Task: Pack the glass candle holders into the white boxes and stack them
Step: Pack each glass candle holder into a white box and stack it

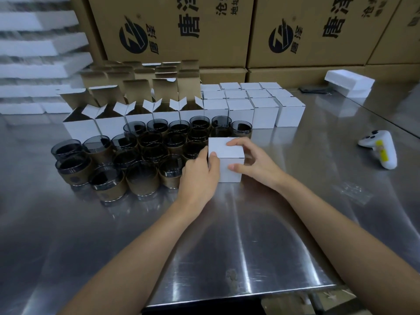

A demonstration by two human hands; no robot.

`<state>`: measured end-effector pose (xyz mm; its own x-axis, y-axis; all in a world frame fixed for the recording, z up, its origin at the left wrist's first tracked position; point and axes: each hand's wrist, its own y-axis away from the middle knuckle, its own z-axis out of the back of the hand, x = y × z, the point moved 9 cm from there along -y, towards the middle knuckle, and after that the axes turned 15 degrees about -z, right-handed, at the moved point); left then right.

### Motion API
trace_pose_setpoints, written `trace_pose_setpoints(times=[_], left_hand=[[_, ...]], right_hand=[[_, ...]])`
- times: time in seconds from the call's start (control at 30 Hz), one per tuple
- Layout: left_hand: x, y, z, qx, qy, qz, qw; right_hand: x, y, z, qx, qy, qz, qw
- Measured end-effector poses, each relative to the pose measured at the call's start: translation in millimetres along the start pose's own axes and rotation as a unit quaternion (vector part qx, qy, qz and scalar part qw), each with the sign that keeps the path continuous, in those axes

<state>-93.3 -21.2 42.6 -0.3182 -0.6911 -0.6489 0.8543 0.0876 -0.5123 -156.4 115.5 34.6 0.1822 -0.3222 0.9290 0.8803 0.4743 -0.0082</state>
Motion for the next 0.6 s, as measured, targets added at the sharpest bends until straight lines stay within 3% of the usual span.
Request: trace_pose_setpoints(times=[0.13, 0.33, 0.6], left_hand=[[-6.6, -3.6, 7.8, -0.033, 0.013, -0.021, 0.999], [-5.6, 2.1, 1.5, 0.009, 0.031, -0.015, 0.999], [6.1, 2.2, -27.7, 0.028, 0.245, 0.097, 0.964]], right_hand=[[12.3, 4.6, 19.4, -0.054, -0.020, 0.040, 0.998], [33.4, 15.7, 22.3, -0.066, -0.020, 0.104, 0.992], [39.1, 19.8, 24.1, -0.056, 0.026, 0.115, 0.991]])
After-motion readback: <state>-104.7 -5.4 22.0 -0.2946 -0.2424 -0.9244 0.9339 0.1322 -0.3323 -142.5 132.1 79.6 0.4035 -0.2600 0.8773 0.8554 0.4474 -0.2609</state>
